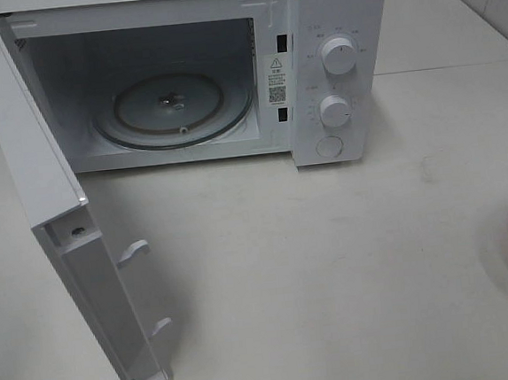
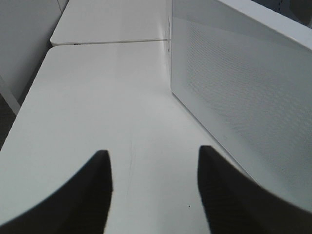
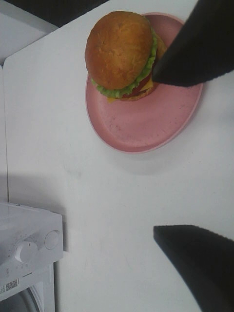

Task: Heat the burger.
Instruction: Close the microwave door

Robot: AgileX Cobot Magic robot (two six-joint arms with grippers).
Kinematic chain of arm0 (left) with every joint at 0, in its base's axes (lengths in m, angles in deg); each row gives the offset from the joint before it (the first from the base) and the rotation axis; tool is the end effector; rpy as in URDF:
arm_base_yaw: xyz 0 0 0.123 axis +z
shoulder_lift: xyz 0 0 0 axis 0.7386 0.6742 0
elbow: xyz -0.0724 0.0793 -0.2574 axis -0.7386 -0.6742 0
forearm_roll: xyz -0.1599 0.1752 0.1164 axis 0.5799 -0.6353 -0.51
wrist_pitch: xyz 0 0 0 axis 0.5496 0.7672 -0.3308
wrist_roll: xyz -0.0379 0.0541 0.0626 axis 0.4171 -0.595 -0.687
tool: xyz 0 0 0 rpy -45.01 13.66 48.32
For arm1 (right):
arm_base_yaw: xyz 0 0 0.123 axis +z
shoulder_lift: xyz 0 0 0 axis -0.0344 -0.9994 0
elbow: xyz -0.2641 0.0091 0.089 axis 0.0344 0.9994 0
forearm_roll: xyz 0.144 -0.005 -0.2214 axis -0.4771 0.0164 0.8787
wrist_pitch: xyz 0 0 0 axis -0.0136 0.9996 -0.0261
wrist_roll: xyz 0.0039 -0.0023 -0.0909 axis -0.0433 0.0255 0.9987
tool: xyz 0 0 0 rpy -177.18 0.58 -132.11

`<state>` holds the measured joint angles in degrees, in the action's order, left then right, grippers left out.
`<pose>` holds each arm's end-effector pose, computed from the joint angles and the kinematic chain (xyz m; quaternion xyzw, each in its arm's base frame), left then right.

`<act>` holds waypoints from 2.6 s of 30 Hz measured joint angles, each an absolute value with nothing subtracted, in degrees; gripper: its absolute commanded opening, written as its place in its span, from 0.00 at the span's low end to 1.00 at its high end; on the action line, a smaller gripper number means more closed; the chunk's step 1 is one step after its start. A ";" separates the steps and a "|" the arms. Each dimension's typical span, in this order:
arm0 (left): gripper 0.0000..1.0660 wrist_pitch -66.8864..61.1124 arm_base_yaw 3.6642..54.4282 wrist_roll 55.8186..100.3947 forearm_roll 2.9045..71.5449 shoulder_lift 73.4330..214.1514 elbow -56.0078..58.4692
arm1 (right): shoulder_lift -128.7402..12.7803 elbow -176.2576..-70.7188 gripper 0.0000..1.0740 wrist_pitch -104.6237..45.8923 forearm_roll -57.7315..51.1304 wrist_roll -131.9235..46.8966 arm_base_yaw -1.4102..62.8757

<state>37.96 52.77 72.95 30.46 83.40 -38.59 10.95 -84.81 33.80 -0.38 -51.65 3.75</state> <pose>0.0395 -0.0063 0.3022 0.0213 0.8394 -0.0014 0.5431 0.0116 -0.0034 0.2866 0.0216 0.8454 0.0057 0.5337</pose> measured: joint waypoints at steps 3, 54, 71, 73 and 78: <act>0.05 32.98 52.77 72.95 30.46 88.27 -39.05 | 10.95 -84.81 0.71 33.80 -0.38 -51.65 3.75; 0.00 -53.65 37.47 75.81 20.84 144.65 -59.33 | 10.95 -84.81 0.71 33.80 -0.38 -51.65 3.75; 0.00 -62.53 22.80 76.79 20.78 162.01 -50.51 | 10.95 -84.81 0.71 33.80 -0.44 -51.65 3.75; 0.00 -62.53 22.23 76.79 20.78 162.70 -49.82 | 10.95 -84.81 0.71 33.80 -0.44 -51.65 3.75; 0.00 -62.53 19.31 76.79 22.10 166.88 -45.06 | 10.95 -84.81 0.71 33.80 -0.44 -51.65 3.75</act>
